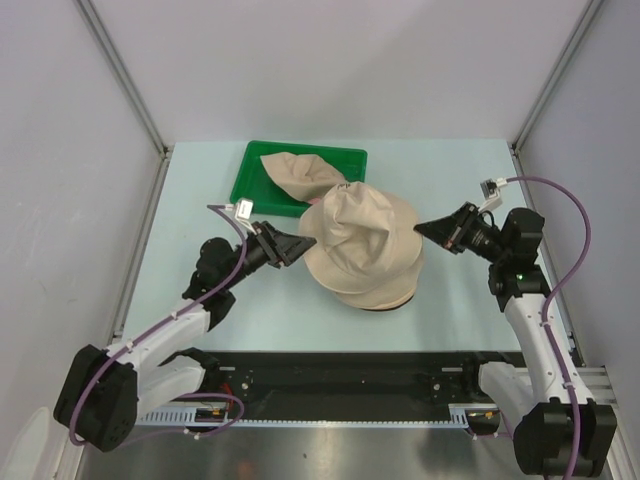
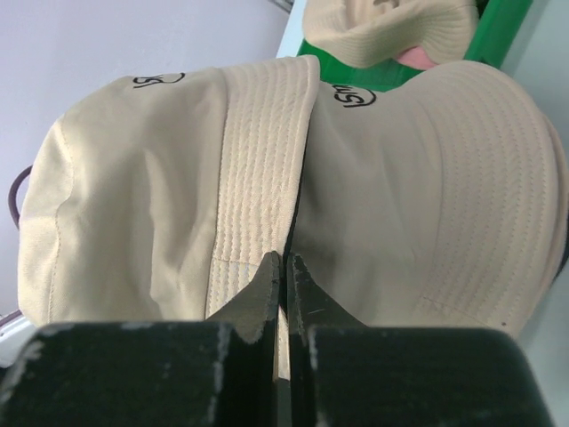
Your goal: Stack the hats
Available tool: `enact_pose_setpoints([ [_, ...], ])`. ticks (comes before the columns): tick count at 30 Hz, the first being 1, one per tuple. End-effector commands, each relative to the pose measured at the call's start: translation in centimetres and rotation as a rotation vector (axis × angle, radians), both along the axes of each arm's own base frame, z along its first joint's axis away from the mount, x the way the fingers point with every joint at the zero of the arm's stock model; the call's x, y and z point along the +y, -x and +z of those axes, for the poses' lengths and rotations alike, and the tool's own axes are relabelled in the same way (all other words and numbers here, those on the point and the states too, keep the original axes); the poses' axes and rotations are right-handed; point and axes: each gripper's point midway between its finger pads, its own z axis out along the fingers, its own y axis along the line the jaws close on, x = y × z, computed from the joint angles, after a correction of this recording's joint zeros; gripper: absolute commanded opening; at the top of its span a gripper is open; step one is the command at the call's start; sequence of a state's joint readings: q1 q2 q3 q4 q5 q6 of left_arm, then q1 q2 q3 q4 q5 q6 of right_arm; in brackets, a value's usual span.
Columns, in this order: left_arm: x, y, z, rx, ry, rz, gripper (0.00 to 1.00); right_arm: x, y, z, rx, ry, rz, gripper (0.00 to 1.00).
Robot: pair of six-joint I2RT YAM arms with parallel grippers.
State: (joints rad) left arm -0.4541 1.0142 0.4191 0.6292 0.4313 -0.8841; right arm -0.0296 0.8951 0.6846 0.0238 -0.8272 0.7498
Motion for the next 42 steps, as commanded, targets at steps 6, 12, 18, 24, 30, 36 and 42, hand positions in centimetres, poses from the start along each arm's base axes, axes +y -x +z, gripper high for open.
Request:
enact_pose_setpoints([
  [6, -1.1, -2.1, 4.0, -0.077, 0.103, -0.017, 0.44, -1.8, 0.0, -2.5, 0.076, 0.091, -0.09, 0.0],
  [12, -2.2, -3.2, 2.9, -0.035, 0.117, -0.046, 0.06, -4.3, -0.4, -6.4, 0.23, 0.223, -0.225, 0.0],
  [18, -3.3, -3.5, 0.9, 0.034, 0.062, -0.089, 0.0, -6.5, 0.1, -10.1, 0.389, 0.388, -0.306, 0.0],
  [24, -3.3, -3.5, -4.4, 0.186, -0.084, -0.056, 0.0, -6.6, 0.9, -12.2, 0.482, 0.512, -0.327, 0.0],
  [30, -2.3, -3.7, -9.0, 0.315, -0.21, 0.005, 0.0, -5.3, 0.3, -11.5, 0.456, 0.578, -0.309, 0.0],
  [36, -0.5, -4.4, -13.2, 0.451, -0.383, 0.1, 0.0, -4.7, -0.1, -11.1, 0.443, 0.597, -0.304, 0.0],
  [42, -0.4, -4.8, -13.8, 0.45, -0.48, 0.099, 0.0, -3.6, 0.1, -9.3, 0.378, 0.584, -0.259, 0.02],
])
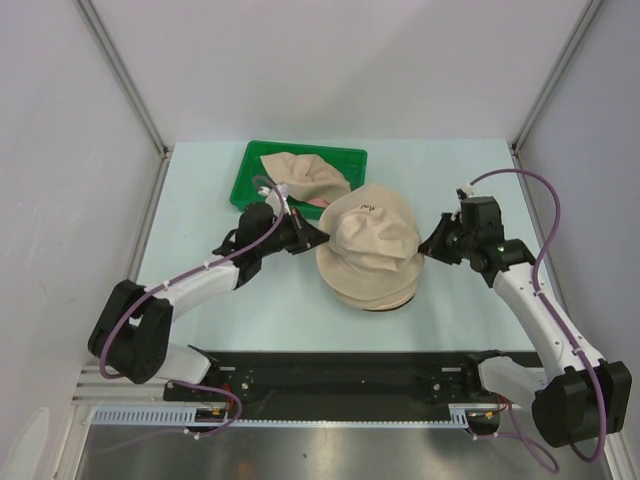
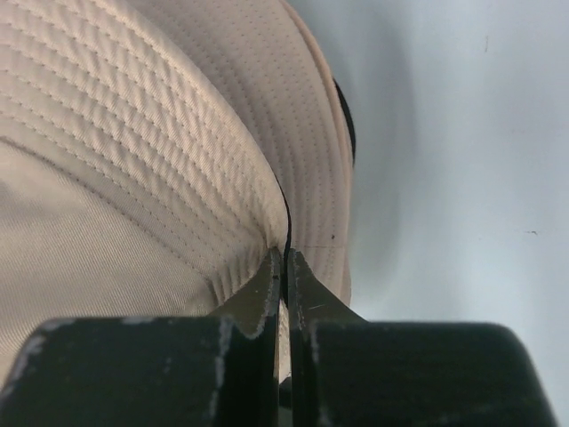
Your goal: Stack the hats
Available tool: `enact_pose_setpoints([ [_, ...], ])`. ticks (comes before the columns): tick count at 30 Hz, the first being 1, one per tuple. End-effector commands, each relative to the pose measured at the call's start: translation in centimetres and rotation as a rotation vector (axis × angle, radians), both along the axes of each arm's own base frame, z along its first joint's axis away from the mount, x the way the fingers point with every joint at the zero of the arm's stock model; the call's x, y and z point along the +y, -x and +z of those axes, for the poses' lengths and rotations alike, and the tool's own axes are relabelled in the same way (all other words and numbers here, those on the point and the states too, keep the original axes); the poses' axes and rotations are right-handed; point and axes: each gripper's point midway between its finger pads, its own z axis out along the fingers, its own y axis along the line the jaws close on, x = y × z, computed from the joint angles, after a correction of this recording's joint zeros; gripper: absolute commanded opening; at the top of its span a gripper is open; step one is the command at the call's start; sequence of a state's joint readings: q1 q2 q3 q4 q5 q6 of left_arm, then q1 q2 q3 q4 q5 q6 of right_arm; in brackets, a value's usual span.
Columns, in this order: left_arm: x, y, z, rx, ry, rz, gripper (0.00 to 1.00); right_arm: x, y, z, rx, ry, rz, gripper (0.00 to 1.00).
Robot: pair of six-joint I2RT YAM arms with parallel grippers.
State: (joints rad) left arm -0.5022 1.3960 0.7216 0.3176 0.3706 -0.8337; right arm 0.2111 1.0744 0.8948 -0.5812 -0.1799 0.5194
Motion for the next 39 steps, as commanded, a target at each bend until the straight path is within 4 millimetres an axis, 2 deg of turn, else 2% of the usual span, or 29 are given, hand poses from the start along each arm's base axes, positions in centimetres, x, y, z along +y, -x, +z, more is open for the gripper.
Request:
enact_pose_setpoints([
  [1, 3.0, 0.0, -6.1, 0.108, -0.27, 0.06, 0.0, -0.7, 1.1, 0.8, -0.006, 0.064, 0.032, 0.07],
  [2, 2.4, -0.9, -4.4, 0.064, -0.256, 0.052, 0.0, -0.6, 1.3, 1.5, -0.03, 0.059, 0.043, 0.11],
  [3, 2.1, -1.3, -3.6, 0.04, -0.255, 0.044, 0.0, -0.6, 1.6, 2.0, -0.04, 0.057, 0.05, 0.16],
  [4, 1.7, -1.6, -2.6, -0.002, -0.258, 0.013, 0.0, -0.8, 1.7, 2.6, -0.053, 0.049, 0.048, 0.29],
  [5, 1.1, -2.5, -0.6, -0.054, -0.245, 0.0, 0.0, -1.5, 1.8, 3.6, -0.079, 0.042, 0.029, 0.35],
  [7, 0.3, -2.9, 1.0, -0.124, -0.245, -0.061, 0.0, -2.2, 1.6, 5.8, -0.132, -0.003, 0.014, 0.46],
  [8, -0.2, -3.3, 2.3, -0.162, -0.234, -0.084, 0.0, -2.5, 1.4, 6.9, -0.162, -0.022, 0.013, 0.48],
  [9, -0.5, -3.4, 2.7, -0.178, -0.231, -0.108, 0.0, -3.8, 0.7, 8.2, -0.209, -0.039, -0.028, 0.51],
  [10, -0.9, -3.4, 3.0, -0.214, -0.244, -0.143, 0.0, -3.5, 0.5, 10.0, -0.254, -0.084, 0.002, 0.54],
  [11, -1.5, -3.4, 4.1, -0.242, -0.228, -0.184, 0.0, -3.5, 0.2, 10.9, -0.287, -0.106, 0.018, 0.55],
  [12, -1.7, -3.5, 3.2, -0.239, -0.252, -0.216, 0.0, -3.0, -0.4, 12.3, -0.339, -0.149, 0.071, 0.59],
  [14, -2.6, -4.0, 4.5, -0.277, -0.234, -0.259, 0.0, -2.3, -1.3, 13.4, -0.381, -0.181, 0.122, 0.62],
  [15, -2.8, -3.9, 3.6, -0.246, -0.245, -0.277, 0.0, -2.0, -2.0, 14.4, -0.427, -0.203, 0.143, 0.64],
  [17, -3.2, -4.4, 4.2, -0.266, -0.242, -0.29, 0.0, -1.0, -2.8, 14.3, -0.437, -0.269, 0.198, 0.68],
  [18, -3.4, -4.4, 4.4, -0.271, -0.236, -0.303, 0.0, -0.9, -3.8, 15.1, -0.499, -0.277, 0.214, 0.69],
  [19, -3.6, -4.6, 4.0, -0.264, -0.24, -0.309, 0.0, -0.5, -4.3, 14.7, -0.488, -0.321, 0.23, 0.71],
  [20, -3.7, -4.9, 4.4, -0.272, -0.235, -0.308, 0.0, -0.3, -4.8, 13.6, -0.479, -0.34, 0.237, 0.72],
  [22, -4.0, -4.9, 4.3, -0.271, -0.229, -0.322, 0.0, 0.0, -5.7, 14.0, -0.522, -0.377, 0.276, 0.74],
  [23, -4.1, -5.0, 4.5, -0.274, -0.225, -0.324, 0.0, -0.1, -6.5, 12.9, -0.496, -0.397, 0.272, 0.75],
  [26, -4.2, -4.9, 4.6, -0.28, -0.216, -0.335, 0.0, 0.3, -7.7, 12.7, -0.539, -0.44, 0.314, 0.81],
  [32, -4.5, -4.8, 4.5, -0.281, -0.203, -0.345, 0.0, 1.3, -8.3, 11.9, -0.527, -0.509, 0.407, 0.83],
  [35, -4.7, -5.0, 4.9, -0.296, -0.188, -0.346, 0.0, 2.2, -7.7, 11.9, -0.496, -0.563, 0.477, 0.82],
  [39, -4.9, -5.0, 5.3, -0.309, -0.177, -0.347, 0.0, 3.4, -6.8, 10.0, -0.402, -0.587, 0.549, 0.78],
])
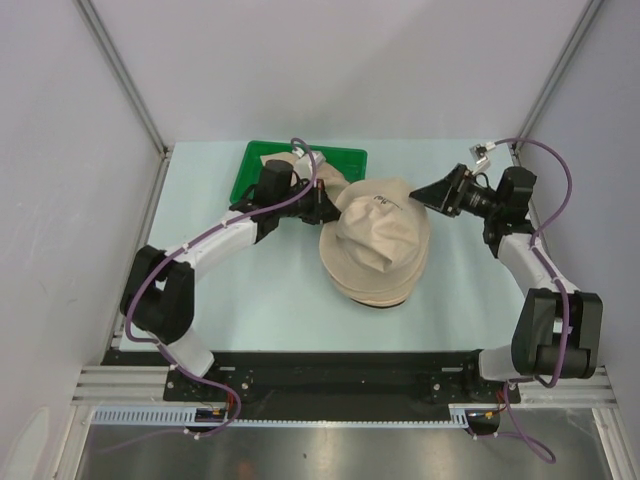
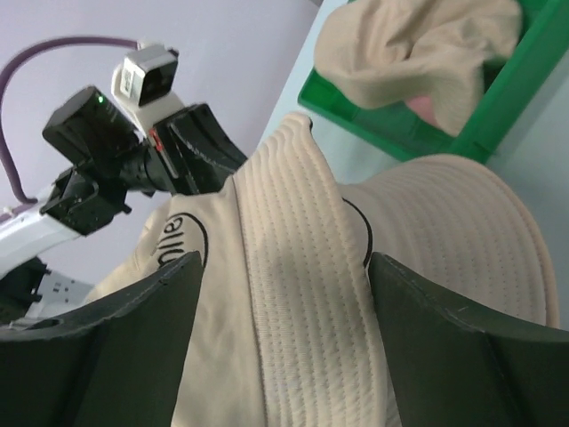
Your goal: Stack the hats
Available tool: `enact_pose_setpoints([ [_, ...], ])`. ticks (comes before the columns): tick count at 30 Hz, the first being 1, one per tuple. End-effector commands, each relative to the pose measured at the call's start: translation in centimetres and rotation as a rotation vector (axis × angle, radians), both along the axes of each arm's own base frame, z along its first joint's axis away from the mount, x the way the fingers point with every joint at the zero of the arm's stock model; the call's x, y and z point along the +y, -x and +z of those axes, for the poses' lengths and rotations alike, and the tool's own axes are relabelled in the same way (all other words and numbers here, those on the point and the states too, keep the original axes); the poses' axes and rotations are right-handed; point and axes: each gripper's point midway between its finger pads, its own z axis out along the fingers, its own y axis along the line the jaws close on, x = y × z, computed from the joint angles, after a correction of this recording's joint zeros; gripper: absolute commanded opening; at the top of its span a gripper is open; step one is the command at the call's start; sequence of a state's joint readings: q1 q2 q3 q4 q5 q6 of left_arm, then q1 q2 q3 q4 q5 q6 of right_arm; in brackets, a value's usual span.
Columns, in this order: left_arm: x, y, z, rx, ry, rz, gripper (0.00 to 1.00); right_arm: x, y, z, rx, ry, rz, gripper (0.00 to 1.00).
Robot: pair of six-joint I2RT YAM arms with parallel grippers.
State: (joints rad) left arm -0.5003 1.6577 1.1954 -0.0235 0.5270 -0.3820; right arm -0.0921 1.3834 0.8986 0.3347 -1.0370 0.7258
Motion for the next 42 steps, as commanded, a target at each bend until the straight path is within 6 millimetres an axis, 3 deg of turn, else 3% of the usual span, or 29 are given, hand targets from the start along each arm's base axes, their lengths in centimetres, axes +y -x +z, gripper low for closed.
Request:
enact_pose_setpoints([
  [1, -1.4, -0.4, 3.2, -0.087, 0.069, -0.061, 0.0, 1.7, 1.5, 0.6, -0.024, 0.0, 0.15, 0.76],
  [5, -1.3, -0.6, 3.3, -0.092, 0.063, -0.056, 0.0, 2.0, 2.4, 0.1, 0.003, 0.014, 0.142, 0.54],
  [6, -1.3, -0.7, 3.2, -0.09, 0.062, -0.053, 0.0, 2.0, 2.5, 0.1, 0.002, 0.017, 0.137, 0.41],
  [7, -1.3, -0.7, 3.3, -0.092, 0.062, -0.051, 0.0, 1.9, 2.8, 0.2, 0.006, 0.02, 0.128, 0.34],
  [8, -1.2, -0.8, 3.5, -0.096, 0.061, -0.042, 0.0, 1.7, 2.7, 0.1, 0.01, 0.028, 0.11, 0.19],
  [10, -1.1, -0.7, 3.5, -0.096, 0.061, -0.03, 0.01, 1.2, 2.8, -0.2, 0.015, 0.051, 0.072, 0.07],
  [11, -1.0, -0.8, 3.7, -0.093, 0.066, -0.018, 0.16, 0.6, 2.4, -0.6, 0.03, 0.067, 0.026, 0.0],
  [12, -0.6, -1.0, 3.6, -0.092, 0.06, 0.008, 0.27, 0.3, 2.2, -0.9, 0.038, 0.08, -0.003, 0.0],
  [13, -0.3, -0.9, 3.9, -0.083, 0.063, 0.027, 0.46, -0.5, 2.2, -1.4, 0.064, 0.098, -0.046, 0.0],
  [15, 1.0, -1.2, 3.9, -0.079, 0.047, 0.096, 0.64, -1.1, 2.5, -2.3, 0.112, 0.11, -0.082, 0.0],
  [16, 1.7, -0.9, 5.2, -0.095, 0.061, 0.124, 0.74, -1.5, 2.5, -2.2, 0.103, 0.12, -0.104, 0.0],
  [17, 2.5, -0.9, 5.6, -0.105, 0.068, 0.149, 0.78, -1.6, 2.6, -2.3, 0.106, 0.122, -0.112, 0.0],
  [18, 3.2, -0.5, 4.7, -0.091, 0.059, 0.178, 0.83, -1.7, 2.8, -2.8, 0.123, 0.122, -0.118, 0.0],
  [19, 3.9, 0.0, 6.8, -0.131, 0.106, 0.203, 0.89, -1.8, 2.7, -2.9, 0.128, 0.122, -0.126, 0.0],
  [20, 4.7, 0.1, 6.9, -0.132, 0.121, 0.223, 0.89, -1.7, 2.7, -3.2, 0.133, 0.121, -0.126, 0.0],
  [21, 5.2, 0.9, 5.6, -0.107, 0.123, 0.232, 0.89, -1.7, 2.8, -3.6, 0.146, 0.118, -0.13, 0.0],
  [23, 5.3, 2.1, 6.8, -0.118, 0.197, 0.224, 0.87, -1.8, 2.5, -4.1, 0.164, 0.11, -0.149, 0.0],
  [24, 5.4, 3.0, 5.3, -0.086, 0.202, 0.211, 0.85, -1.9, 2.4, -4.3, 0.157, 0.107, -0.156, 0.0],
  [26, 4.5, 4.5, 5.5, -0.055, 0.291, 0.155, 0.79, -1.8, 2.3, -4.5, 0.163, 0.105, -0.161, 0.0],
  [27, 4.5, 5.5, 3.5, -0.009, 0.299, 0.143, 0.78, -1.9, 2.3, -4.7, 0.171, 0.106, -0.163, 0.0],
  [28, 4.1, 6.1, 4.2, -0.009, 0.357, 0.116, 0.74, -1.8, 2.3, -4.8, 0.173, 0.108, -0.16, 0.0],
  [31, 4.0, 7.5, 3.2, 0.029, 0.42, 0.095, 0.7, -1.9, 2.5, -5.1, 0.179, 0.118, -0.164, 0.0],
  [38, 3.6, 8.6, 1.8, 0.086, 0.488, 0.078, 0.69, -1.8, 3.0, -5.7, 0.213, 0.121, -0.169, 0.0],
  [42, 3.5, 8.7, 2.4, 0.088, 0.551, 0.078, 0.64, -1.7, 3.2, -5.9, 0.216, 0.131, -0.17, 0.0],
])
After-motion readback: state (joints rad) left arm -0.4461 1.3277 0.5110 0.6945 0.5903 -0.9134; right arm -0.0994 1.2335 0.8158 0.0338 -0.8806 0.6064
